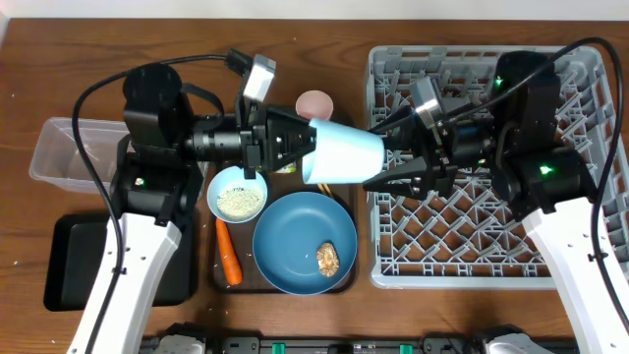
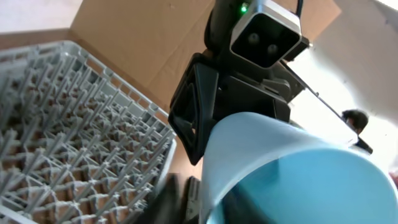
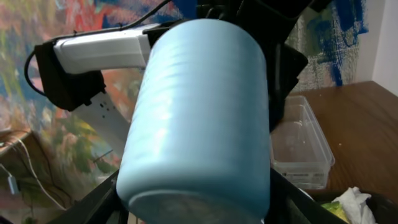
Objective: Sort waste into correct bins and load items into the dishwasher rack
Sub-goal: 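Place blue cup upside down in rack with right gripper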
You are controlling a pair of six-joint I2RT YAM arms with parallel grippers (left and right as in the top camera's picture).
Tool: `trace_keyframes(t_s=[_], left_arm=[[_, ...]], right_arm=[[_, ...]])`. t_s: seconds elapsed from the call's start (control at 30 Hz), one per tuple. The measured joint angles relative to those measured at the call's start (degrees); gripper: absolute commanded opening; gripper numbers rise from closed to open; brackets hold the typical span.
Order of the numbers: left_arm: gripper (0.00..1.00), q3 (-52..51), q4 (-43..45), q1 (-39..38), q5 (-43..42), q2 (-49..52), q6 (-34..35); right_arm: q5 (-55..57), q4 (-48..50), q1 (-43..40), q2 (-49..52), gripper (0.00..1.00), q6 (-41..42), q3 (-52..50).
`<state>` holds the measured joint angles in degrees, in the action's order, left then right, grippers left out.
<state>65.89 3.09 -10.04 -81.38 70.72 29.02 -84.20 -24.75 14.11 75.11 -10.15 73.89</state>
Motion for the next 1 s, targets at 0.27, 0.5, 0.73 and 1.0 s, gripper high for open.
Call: trace_keyframes(t_s=[0.27, 0.5, 0.73, 1.0], left_arm=[[0.57, 0.0, 0.52, 1.31, -0.07, 0.0, 0.98], [0.66, 0.0, 0.59, 3.67, -0.07, 0.0, 0.98], [0.66, 0.0, 0.59, 5.95, -0.17, 0.0, 1.4], [0.66, 0.0, 0.63, 6.25, -0.76, 0.0, 2.25]], right_arm=[[4.2, 0.2, -0.85, 0.0, 0.51, 2.89, 0.0], [7.96, 0.33, -4.04, 0.0, 0.49, 5.53, 0.0], [20.94, -6.08, -11.58, 0.0, 0.44, 10.64, 0.0], [45.94, -24.74, -21.42, -2.86, 0.47, 18.93, 0.17]])
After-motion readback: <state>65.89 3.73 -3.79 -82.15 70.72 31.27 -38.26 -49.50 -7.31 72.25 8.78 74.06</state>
